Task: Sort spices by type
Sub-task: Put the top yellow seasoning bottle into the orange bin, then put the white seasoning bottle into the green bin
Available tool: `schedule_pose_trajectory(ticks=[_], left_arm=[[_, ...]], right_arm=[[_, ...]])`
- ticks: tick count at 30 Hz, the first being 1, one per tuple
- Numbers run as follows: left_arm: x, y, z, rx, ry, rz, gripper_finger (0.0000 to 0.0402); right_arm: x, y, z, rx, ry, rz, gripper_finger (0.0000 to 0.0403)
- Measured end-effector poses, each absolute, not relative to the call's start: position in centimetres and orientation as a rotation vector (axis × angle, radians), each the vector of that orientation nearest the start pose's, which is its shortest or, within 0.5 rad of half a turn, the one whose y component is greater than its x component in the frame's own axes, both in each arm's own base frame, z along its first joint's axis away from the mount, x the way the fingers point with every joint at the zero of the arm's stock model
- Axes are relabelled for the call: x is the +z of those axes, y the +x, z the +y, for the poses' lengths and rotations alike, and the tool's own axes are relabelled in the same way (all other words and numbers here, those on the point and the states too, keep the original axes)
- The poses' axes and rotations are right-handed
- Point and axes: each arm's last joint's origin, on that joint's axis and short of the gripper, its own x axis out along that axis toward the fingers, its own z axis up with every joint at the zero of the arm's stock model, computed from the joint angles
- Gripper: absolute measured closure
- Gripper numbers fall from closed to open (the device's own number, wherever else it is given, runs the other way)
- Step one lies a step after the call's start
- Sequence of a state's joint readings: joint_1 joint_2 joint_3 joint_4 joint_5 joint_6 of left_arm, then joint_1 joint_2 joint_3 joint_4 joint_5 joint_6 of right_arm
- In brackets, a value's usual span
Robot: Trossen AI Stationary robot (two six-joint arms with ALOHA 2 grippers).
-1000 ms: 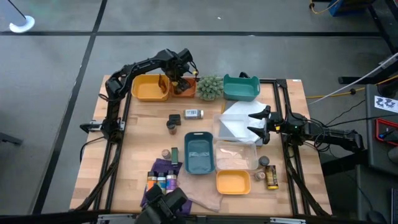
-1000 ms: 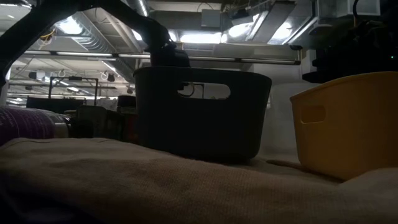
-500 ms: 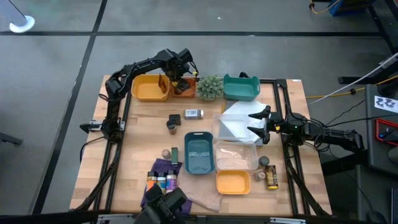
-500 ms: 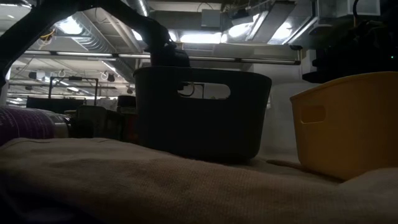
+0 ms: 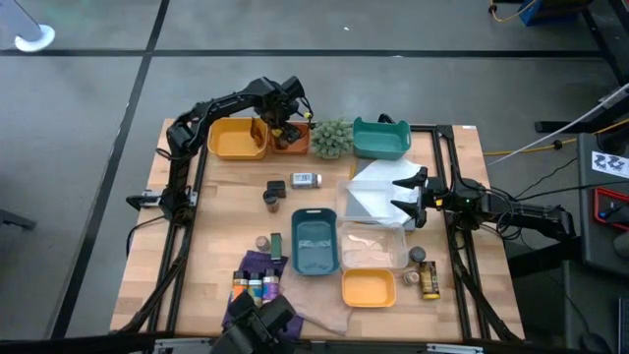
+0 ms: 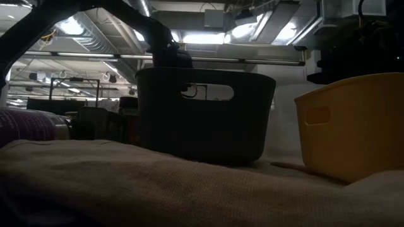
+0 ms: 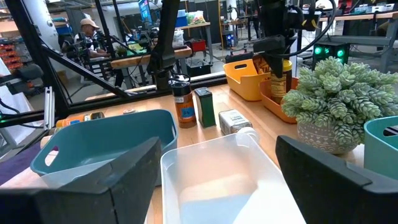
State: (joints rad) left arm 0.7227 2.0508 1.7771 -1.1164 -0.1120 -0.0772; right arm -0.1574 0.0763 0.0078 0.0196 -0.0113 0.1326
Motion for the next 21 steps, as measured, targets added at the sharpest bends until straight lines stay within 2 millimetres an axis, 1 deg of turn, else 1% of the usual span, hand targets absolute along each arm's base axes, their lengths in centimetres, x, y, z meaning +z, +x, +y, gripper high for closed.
schedule_pose_trajectory(ticks=[13, 17, 21], left_arm=[[26.2, 31.4, 28.0, 0.758, -0.455, 1.233, 0.0137], [27.2, 32.0, 27.8, 0.695, -0.434, 1.201, 0.0137], [28.1, 32.8, 27.0, 0.619, -0.393, 1.178, 0.0137]], right_arm=[[16.2, 10.1, -1.6, -0.149, 0.136, 0.039, 0.0086], [16.2, 10.1, -1.6, -0.149, 0.137, 0.039, 0.0086], [16.2, 10.1, -1.6, -0.149, 0.137, 0.039, 0.0086]])
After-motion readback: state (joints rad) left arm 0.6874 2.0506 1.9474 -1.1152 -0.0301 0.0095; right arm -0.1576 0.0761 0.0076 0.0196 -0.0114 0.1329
